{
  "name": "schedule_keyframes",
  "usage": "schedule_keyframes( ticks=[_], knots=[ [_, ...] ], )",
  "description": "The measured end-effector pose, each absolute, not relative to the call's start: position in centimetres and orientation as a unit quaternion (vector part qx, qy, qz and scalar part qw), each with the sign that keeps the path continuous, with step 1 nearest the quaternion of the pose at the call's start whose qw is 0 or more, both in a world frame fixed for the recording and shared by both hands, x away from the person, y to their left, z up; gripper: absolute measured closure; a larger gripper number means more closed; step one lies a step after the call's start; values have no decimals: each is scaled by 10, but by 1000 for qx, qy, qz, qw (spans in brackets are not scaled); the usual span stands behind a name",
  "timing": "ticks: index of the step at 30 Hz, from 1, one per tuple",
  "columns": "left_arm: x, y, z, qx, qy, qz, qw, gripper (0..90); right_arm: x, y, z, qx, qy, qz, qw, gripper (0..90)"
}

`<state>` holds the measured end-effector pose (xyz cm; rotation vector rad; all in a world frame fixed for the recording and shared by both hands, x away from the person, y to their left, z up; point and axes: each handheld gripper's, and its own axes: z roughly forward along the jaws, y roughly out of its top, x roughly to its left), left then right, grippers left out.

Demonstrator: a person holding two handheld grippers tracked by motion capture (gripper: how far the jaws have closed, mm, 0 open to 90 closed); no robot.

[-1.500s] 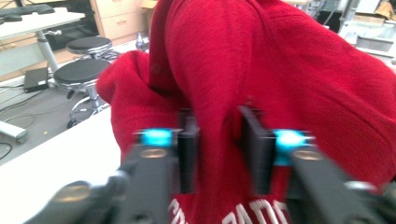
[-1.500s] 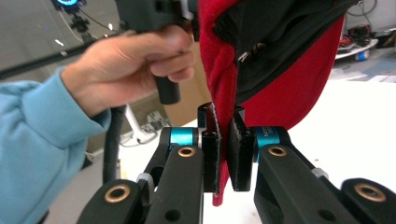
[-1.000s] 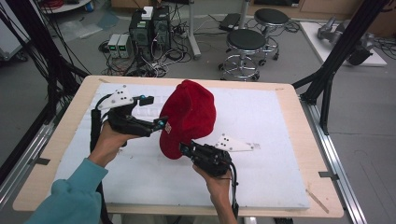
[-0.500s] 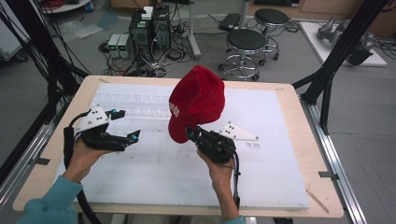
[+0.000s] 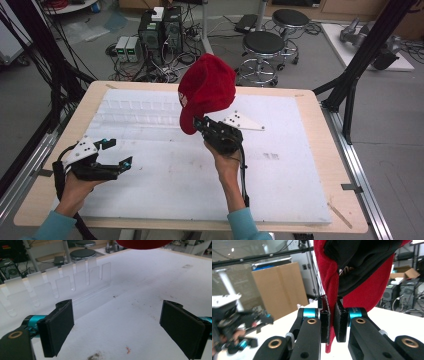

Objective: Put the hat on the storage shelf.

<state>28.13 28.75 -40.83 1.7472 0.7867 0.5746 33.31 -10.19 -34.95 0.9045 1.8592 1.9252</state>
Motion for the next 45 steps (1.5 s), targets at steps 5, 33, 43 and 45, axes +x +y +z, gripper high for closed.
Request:
schedule_keyframes(
  ticks=[5, 33, 43, 45],
  knots=[
    [276, 295, -423, 715, 334, 257, 557, 125, 351, -95, -345, 317, 647, 673, 167, 857],
    [267, 304, -449, 686, 374, 294, 550, 130, 411, -37, -365, 343, 675, 626, 186, 857],
    [267, 303, -449, 688, 374, 295, 547, 139, 417, -33, -374, 354, 673, 622, 185, 857],
    [267, 303, -449, 689, 374, 296, 546, 140, 417, -32, -375, 356, 673, 622, 181, 857]
  ],
)
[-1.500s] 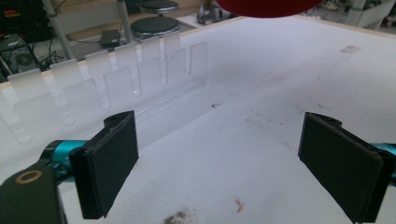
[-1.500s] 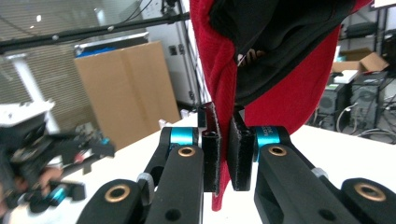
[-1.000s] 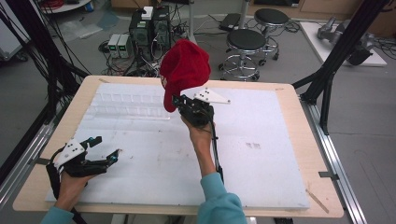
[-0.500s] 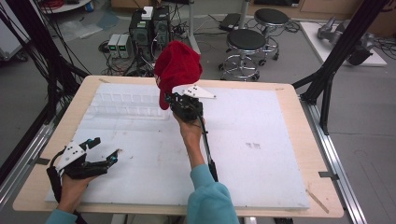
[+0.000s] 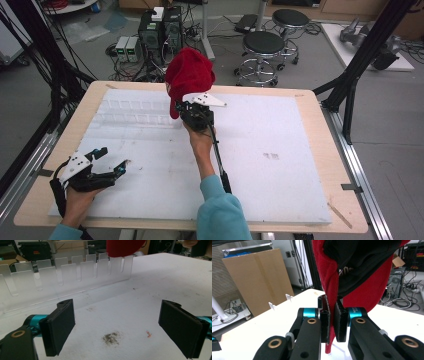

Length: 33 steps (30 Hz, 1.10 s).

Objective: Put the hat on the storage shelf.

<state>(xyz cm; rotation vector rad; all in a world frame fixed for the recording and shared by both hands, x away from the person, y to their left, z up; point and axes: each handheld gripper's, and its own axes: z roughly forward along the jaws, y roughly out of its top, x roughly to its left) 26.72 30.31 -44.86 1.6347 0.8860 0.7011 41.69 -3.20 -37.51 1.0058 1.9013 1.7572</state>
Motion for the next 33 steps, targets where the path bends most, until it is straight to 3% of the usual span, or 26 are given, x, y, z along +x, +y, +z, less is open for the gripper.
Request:
schedule_keyframes(
  ticks=[33],
  knots=[
    [270, 306, -449, 676, 401, 290, 546, 150, 403, -21, -398, 358, 710, 578, 181, 855]
  ],
)
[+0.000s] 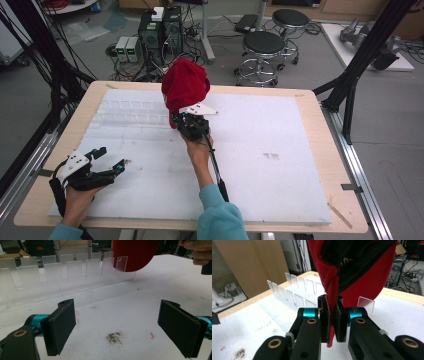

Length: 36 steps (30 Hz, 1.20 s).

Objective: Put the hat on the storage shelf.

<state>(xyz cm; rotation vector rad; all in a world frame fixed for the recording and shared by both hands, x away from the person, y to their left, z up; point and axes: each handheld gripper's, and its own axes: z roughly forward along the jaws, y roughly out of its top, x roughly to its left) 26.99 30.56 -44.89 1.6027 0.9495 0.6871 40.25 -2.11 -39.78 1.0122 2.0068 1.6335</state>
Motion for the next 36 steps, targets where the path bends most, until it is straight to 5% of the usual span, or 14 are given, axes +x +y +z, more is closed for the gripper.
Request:
schedule_keyframes(
  ticks=[13, 29, 36],
  knots=[
    [270, 307, -449, 674, 405, 287, 548, 150, 399, -27, -400, 368, 714, 566, 184, 810],
    [270, 306, -449, 674, 404, 292, 546, 149, 352, -43, -358, 326, 727, 561, 225, 311],
    [268, 308, -449, 666, 401, 295, 555, 141, 314, -76, -350, 304, 708, 576, 273, 197]
  ],
)
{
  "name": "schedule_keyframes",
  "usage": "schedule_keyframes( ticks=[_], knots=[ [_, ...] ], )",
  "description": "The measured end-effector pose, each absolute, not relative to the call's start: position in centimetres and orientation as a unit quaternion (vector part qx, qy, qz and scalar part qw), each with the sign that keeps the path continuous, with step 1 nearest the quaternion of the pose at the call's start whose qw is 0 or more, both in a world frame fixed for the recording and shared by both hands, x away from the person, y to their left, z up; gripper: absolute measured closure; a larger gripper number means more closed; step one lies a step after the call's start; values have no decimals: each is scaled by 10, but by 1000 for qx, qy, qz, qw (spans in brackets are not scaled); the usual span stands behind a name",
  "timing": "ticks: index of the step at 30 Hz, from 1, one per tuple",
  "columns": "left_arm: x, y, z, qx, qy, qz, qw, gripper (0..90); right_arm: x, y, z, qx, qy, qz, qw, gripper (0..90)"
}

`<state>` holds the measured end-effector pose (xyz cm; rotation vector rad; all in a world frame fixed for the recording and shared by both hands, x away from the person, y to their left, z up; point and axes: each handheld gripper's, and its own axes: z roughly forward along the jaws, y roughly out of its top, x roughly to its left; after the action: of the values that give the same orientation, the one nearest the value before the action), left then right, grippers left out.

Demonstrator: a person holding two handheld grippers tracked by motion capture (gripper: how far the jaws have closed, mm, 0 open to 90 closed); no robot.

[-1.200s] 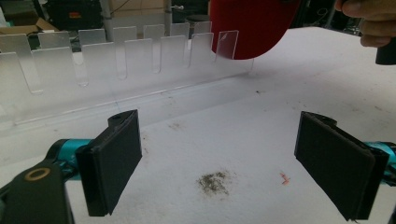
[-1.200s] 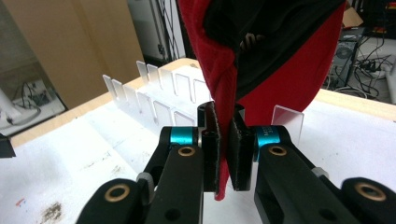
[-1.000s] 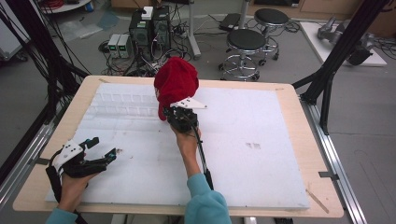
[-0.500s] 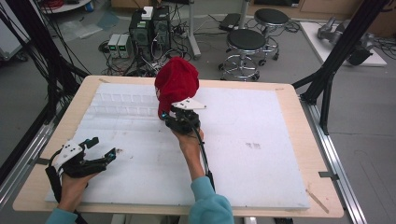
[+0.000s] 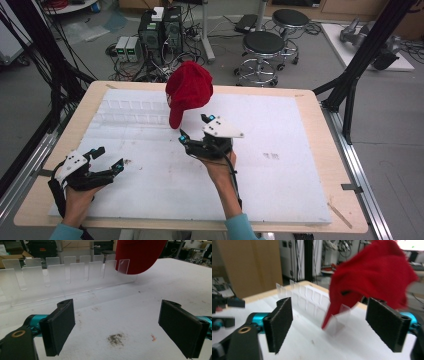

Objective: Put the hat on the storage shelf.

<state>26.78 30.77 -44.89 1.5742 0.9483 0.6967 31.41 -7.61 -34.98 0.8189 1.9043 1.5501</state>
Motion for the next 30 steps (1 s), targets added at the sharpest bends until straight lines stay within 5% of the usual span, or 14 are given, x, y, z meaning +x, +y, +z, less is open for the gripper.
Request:
schedule_keyframes(
  ticks=[30],
  knots=[
    [262, 302, -450, 654, 374, 333, 567, 141, 239, -245, -435, 349, 653, 573, 351, 118]
  ],
)
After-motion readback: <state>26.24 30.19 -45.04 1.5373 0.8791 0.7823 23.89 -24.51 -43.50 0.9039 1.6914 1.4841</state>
